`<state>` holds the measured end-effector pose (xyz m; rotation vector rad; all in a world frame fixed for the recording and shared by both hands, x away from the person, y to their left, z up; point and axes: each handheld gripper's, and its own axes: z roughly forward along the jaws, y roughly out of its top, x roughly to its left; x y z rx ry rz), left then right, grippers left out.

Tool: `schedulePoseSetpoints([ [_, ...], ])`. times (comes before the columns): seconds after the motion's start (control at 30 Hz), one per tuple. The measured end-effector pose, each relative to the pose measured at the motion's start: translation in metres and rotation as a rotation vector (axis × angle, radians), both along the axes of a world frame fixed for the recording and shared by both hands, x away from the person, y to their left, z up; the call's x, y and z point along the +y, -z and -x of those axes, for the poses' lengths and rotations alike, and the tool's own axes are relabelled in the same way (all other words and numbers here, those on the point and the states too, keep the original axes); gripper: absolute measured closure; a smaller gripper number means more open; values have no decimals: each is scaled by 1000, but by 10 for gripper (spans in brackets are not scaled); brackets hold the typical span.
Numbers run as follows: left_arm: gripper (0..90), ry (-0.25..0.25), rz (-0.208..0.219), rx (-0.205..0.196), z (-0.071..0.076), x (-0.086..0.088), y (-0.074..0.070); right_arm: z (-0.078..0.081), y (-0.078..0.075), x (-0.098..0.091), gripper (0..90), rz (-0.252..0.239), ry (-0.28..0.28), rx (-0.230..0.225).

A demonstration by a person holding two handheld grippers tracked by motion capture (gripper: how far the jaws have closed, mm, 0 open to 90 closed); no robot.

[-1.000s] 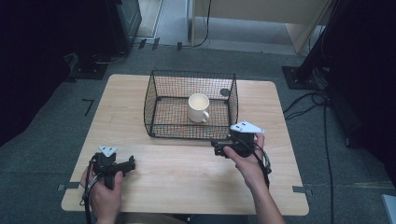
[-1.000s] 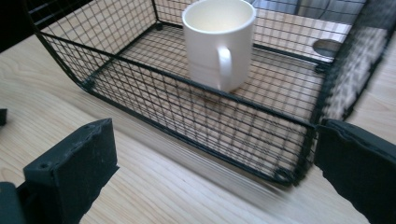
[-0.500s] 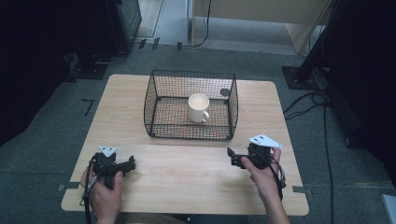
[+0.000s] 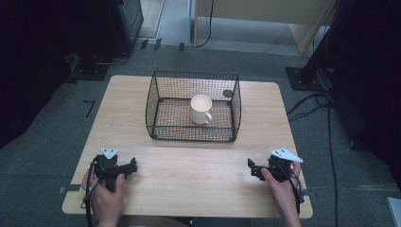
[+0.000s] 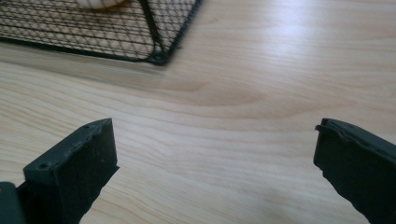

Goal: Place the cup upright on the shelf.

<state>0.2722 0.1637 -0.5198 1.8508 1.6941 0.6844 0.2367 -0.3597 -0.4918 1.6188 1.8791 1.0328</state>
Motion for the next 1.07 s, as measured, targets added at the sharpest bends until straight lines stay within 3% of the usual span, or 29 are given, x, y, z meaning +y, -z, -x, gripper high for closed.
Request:
schedulePoseSetpoints([
  [0.17,0,0,0,0,0,0,0,6,10,-12,0,6,32,16],
  [0.53,0,1,0,1,0,0,0,15,34,-32,0,78,112,87],
  [0.63,0,0,1,0,0,0,0,17,35,-31,0,121,119,92],
  [1.07,0,-1,2,-1,0,0,0,18,36,-30,0,122,113,92],
])
